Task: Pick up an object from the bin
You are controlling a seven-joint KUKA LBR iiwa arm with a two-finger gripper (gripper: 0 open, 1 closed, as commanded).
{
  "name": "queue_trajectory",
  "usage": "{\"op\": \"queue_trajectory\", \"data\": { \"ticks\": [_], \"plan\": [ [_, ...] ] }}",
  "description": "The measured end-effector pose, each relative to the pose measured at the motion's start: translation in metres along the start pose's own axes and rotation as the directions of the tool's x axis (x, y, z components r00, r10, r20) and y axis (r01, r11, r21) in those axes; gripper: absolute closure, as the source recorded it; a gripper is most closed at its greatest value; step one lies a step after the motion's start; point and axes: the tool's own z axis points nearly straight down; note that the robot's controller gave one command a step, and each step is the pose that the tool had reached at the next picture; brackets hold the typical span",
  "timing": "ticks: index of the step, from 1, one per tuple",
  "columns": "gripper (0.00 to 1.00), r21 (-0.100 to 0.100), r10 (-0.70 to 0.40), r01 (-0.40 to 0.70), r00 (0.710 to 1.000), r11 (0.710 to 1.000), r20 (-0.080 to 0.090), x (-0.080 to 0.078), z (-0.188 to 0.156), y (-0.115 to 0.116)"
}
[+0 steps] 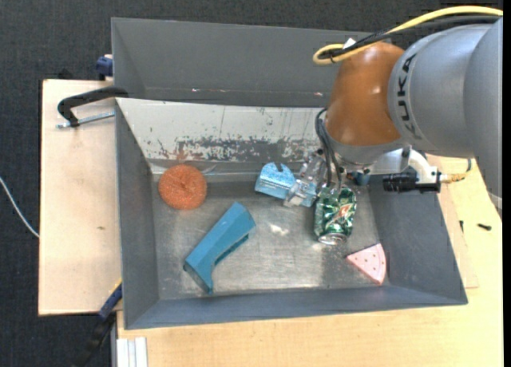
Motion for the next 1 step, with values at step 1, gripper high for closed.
{"op": "queue_trajectory", "data": {
  "ticks": [1],
  "plan": [
    [1.0,0.0,-0.001,0.001,1.0,1.0,0.0,-0.0001,-0.0163,0.0003]
  ]
}}
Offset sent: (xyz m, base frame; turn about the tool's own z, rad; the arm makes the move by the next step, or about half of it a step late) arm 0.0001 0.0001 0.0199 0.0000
